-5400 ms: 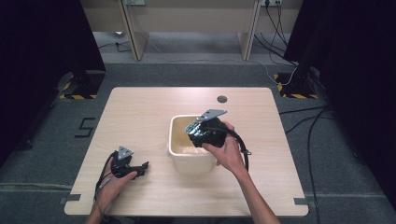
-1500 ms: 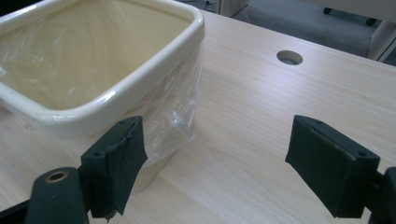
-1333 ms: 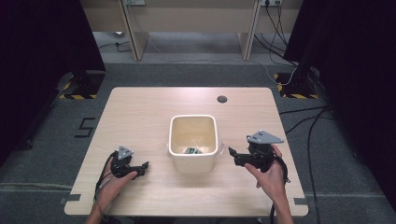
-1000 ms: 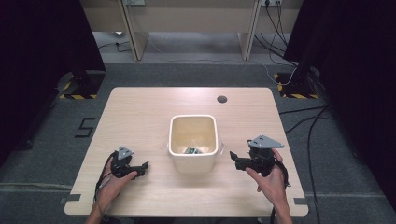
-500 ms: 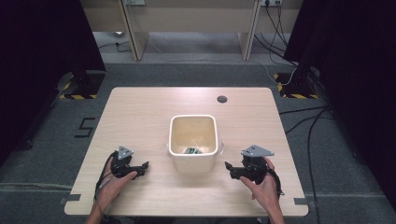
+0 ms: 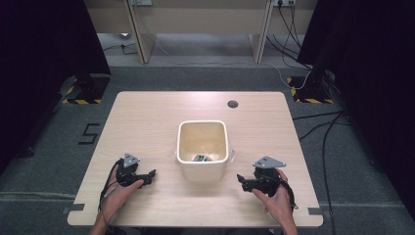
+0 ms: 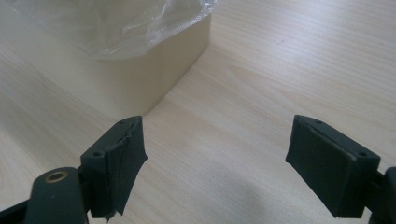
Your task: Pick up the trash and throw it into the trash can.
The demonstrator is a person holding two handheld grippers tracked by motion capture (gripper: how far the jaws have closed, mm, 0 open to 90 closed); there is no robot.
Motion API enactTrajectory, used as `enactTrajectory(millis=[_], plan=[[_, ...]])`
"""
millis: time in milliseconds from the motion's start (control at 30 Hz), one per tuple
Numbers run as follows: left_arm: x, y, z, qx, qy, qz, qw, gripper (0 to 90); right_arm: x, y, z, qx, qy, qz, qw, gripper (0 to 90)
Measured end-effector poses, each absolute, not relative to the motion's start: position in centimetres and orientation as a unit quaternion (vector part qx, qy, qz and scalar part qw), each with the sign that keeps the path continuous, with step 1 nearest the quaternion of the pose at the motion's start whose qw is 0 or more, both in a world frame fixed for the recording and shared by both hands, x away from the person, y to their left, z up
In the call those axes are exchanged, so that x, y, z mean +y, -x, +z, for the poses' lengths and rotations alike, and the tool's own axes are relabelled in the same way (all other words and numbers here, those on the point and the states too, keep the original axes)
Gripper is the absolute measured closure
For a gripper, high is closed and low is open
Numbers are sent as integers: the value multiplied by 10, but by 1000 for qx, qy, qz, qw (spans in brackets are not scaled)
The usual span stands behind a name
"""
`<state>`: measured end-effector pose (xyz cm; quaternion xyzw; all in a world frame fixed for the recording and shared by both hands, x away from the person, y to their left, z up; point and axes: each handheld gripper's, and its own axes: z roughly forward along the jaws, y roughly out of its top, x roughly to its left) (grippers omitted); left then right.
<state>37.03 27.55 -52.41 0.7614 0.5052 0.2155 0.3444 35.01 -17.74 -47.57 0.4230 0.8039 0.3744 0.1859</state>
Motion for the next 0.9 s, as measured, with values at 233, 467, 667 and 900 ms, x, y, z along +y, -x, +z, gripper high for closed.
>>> enactTrajectory(millis=[233, 467, 667, 900], plan=[[275, -370, -524, 505, -761, 216, 345, 138, -180, -348, -481, 805, -428, 368, 182, 192], [276, -370, -524, 505, -761, 216, 345, 138, -187, -344, -486, 803, -436, 363, 181, 192], [276, -370, -524, 505, -761, 215, 345, 138, -193, -339, -492, 799, -445, 362, 179, 192], [275, -370, -524, 505, -761, 216, 345, 138, -199, -335, -498, 798, -455, 354, 178, 191]])
